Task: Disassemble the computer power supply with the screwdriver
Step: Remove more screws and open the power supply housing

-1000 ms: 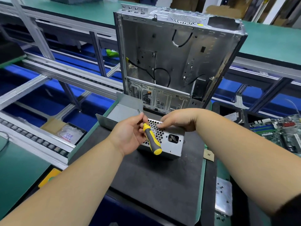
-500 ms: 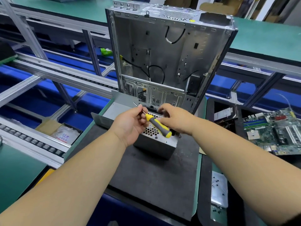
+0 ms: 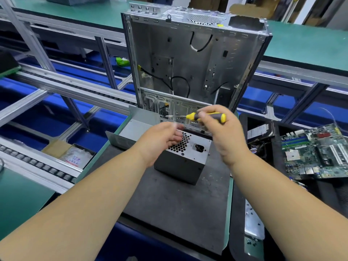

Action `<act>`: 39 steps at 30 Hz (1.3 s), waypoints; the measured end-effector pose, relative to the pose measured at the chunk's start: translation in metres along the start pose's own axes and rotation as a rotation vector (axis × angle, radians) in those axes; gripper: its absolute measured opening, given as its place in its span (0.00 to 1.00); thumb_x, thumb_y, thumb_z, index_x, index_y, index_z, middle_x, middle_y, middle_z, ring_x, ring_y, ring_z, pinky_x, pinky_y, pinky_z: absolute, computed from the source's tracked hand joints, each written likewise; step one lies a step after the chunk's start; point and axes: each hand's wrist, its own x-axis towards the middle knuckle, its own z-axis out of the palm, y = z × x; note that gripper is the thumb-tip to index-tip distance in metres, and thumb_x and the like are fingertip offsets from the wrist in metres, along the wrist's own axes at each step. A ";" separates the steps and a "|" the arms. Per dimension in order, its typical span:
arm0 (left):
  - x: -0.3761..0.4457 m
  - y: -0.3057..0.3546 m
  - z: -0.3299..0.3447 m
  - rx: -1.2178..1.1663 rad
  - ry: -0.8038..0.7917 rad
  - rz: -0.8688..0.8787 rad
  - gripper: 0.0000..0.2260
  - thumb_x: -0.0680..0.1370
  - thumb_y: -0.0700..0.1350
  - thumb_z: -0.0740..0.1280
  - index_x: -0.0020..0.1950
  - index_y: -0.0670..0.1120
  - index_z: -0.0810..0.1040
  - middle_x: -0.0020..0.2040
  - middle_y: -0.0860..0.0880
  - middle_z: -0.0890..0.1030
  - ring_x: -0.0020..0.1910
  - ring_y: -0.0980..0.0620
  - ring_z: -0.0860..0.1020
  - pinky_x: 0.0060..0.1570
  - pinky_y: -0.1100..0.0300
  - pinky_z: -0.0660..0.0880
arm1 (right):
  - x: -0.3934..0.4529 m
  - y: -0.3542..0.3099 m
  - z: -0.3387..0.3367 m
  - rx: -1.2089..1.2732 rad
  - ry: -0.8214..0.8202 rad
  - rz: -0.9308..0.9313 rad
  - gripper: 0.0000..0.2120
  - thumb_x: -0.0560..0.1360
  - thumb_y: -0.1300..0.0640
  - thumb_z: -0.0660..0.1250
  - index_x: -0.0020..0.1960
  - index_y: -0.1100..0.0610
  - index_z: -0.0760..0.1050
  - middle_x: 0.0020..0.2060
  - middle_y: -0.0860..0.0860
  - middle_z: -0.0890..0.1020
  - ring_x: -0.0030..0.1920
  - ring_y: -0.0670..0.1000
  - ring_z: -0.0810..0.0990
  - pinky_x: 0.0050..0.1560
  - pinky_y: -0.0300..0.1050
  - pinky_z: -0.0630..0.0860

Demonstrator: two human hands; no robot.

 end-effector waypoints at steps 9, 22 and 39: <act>-0.020 -0.012 -0.007 1.235 -0.097 0.548 0.06 0.80 0.47 0.66 0.53 0.51 0.82 0.53 0.57 0.77 0.54 0.55 0.75 0.52 0.55 0.75 | 0.007 -0.013 -0.031 -0.016 0.167 0.041 0.09 0.70 0.44 0.72 0.42 0.50 0.82 0.37 0.51 0.84 0.36 0.46 0.79 0.39 0.36 0.76; -0.013 0.011 0.007 1.772 -0.261 0.620 0.10 0.81 0.45 0.59 0.57 0.50 0.78 0.56 0.52 0.76 0.50 0.47 0.78 0.41 0.56 0.73 | 0.000 -0.019 -0.042 -0.115 0.184 0.095 0.06 0.76 0.52 0.71 0.43 0.54 0.82 0.36 0.48 0.85 0.37 0.45 0.79 0.41 0.39 0.75; -0.013 0.017 0.015 1.987 -0.350 0.596 0.06 0.79 0.42 0.59 0.53 0.45 0.72 0.52 0.47 0.72 0.40 0.49 0.65 0.38 0.54 0.64 | -0.004 -0.029 -0.041 -0.300 0.107 0.098 0.06 0.75 0.51 0.72 0.41 0.51 0.81 0.36 0.50 0.83 0.36 0.43 0.77 0.37 0.35 0.73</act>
